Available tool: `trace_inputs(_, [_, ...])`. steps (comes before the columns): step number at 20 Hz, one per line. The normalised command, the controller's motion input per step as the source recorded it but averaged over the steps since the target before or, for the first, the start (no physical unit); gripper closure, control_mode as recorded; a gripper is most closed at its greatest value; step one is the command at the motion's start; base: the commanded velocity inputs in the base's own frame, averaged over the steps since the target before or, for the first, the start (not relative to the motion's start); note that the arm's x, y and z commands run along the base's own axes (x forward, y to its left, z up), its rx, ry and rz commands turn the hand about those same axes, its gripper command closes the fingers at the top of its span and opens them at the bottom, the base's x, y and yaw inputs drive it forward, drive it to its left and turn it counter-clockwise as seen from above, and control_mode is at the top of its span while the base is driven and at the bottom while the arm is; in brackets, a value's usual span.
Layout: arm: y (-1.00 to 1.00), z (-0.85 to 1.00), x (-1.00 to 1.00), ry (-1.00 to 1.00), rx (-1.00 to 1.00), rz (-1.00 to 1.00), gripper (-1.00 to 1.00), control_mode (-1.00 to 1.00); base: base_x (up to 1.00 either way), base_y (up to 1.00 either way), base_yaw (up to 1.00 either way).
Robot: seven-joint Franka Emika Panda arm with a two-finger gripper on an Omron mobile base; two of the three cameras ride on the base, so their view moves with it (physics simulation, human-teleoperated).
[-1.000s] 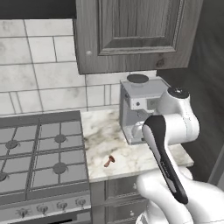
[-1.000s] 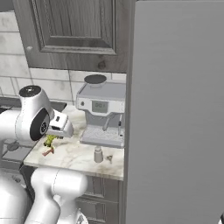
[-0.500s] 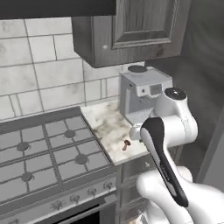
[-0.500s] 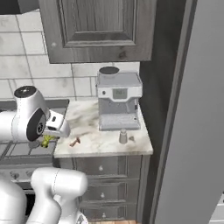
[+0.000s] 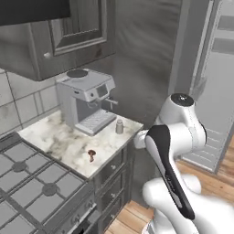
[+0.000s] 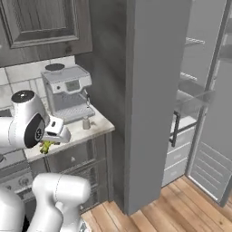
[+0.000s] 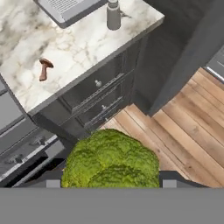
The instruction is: Place the broccoli and mushroom inside the fridge drawer. Close the drawer after placing the vegetables.
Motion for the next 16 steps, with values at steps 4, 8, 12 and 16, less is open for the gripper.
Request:
trace_inputs(4, [0.0, 0.0, 0.0, 0.0, 0.0, 0.0, 1.0, 1.0, -0.14, -0.71, -0.51])
trace_inputs(8, [0.0, 0.0, 0.0, 0.0, 0.0, 0.0, 1.0, 1.0, 0.11, -1.0, -0.12])
trace_inputs(12, [0.0, 0.0, 0.0, 0.0, 0.0, 0.0, 1.0, 1.0, 0.44, -1.0, 0.05])
trace_inputs(16, [0.0, 0.0, 0.0, 0.0, 0.0, 0.0, 1.0, 1.0, 0.76, -0.91, 0.2])
